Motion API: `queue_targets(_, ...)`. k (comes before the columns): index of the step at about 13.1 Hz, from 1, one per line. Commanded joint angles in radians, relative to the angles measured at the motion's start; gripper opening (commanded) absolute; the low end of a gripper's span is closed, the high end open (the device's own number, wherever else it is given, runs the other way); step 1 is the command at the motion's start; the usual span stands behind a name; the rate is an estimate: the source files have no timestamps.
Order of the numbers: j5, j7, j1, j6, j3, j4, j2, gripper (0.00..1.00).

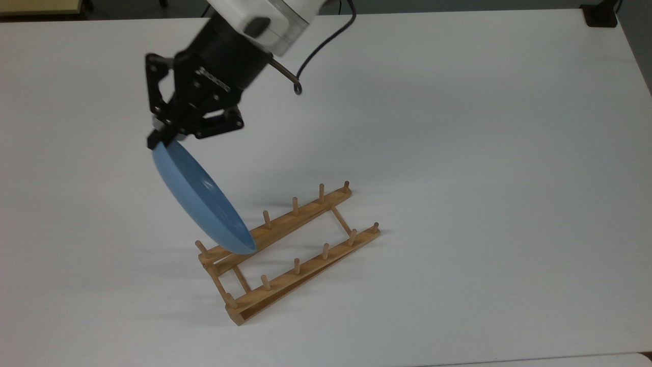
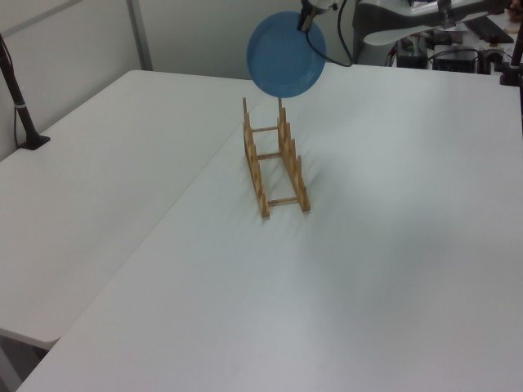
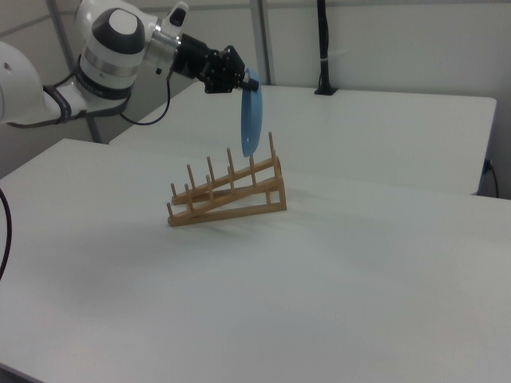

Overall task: Place plate in plate rack
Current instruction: 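Lower the upright plate between the pegs of the wooden rack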

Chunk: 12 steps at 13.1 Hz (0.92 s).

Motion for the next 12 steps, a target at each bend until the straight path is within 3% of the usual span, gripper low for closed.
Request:
queue_targets(1,-0.027,0.031,0.049,0.025,-0.023,0.008,0.06,0.0)
queue_targets(12,-0.034,0.103,0.091,0.029,-0.017,0.01,0.154,0.0)
